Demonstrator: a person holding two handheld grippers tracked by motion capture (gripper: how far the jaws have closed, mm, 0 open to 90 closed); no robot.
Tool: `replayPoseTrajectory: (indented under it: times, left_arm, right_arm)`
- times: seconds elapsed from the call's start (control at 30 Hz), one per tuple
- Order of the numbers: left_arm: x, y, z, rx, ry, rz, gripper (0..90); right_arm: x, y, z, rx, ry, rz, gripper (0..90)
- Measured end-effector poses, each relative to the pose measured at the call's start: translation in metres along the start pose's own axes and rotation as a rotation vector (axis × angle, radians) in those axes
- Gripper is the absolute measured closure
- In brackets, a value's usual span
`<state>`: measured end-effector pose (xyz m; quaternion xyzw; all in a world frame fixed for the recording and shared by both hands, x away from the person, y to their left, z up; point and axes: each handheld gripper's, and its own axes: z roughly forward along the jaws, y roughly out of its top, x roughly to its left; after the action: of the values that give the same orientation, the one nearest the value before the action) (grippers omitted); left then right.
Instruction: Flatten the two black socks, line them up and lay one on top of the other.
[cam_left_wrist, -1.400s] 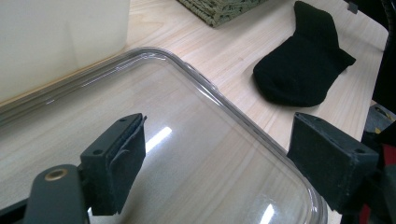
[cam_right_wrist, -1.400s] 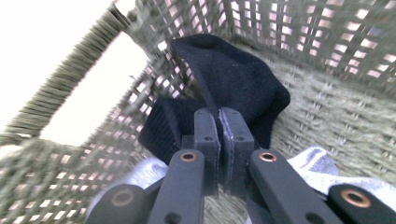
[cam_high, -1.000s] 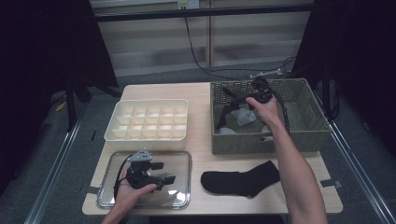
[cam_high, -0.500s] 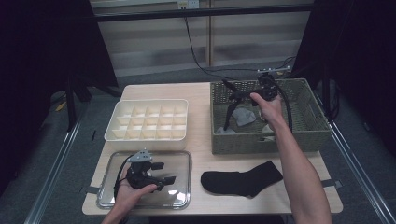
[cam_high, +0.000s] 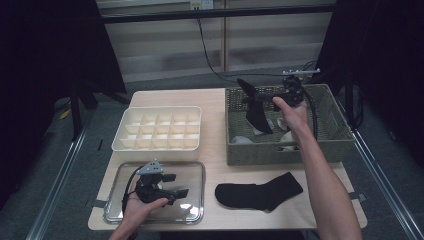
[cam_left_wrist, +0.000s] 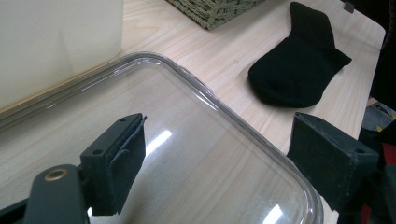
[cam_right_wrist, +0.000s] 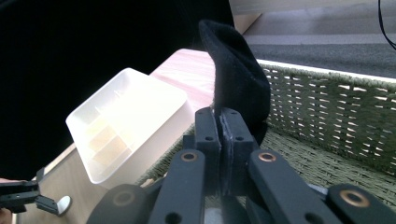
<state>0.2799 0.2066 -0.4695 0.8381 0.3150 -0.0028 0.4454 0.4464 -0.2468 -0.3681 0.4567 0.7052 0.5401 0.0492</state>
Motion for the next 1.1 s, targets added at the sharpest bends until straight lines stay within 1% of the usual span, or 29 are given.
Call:
replayPoseTrajectory:
  times: [0.17,0.23,0.33,0.57,0.7,0.83,1.03,1.1]
  left_arm:
    - [0.000,0.000,0.001,0.003,-0.001,0.004,18.3]
    - [0.000,0.000,0.000,0.009,0.004,0.005,18.3]
    - [0.000,0.000,0.000,-0.001,0.005,0.001,18.3]
    - [0.000,0.000,0.001,0.005,0.003,0.007,18.3]
    - [-0.001,0.000,0.001,0.005,0.002,0.002,18.3]
    - [0.000,0.000,0.000,0.000,0.007,-0.003,18.2]
    - [-0.001,0.000,0.001,0.002,0.006,0.000,18.2]
    - [0.000,0.000,0.000,0.003,0.006,0.001,18.2]
  right_arm:
    - [0.002,0.002,-0.006,-0.022,0.005,0.004,86.9]
    - [0.003,0.003,-0.009,-0.029,0.008,-0.004,86.9]
    - [0.006,0.005,-0.013,-0.042,0.013,-0.003,86.9]
    - [0.014,0.010,-0.023,-0.077,0.035,-0.017,86.9]
    - [0.018,0.013,-0.028,-0.090,0.032,-0.026,86.9]
    - [0.023,0.016,-0.033,-0.105,0.042,-0.039,86.9]
    - [0.030,0.021,-0.039,-0.123,0.053,-0.050,86.9]
    - [0.034,0.022,-0.041,-0.125,0.046,-0.049,86.8]
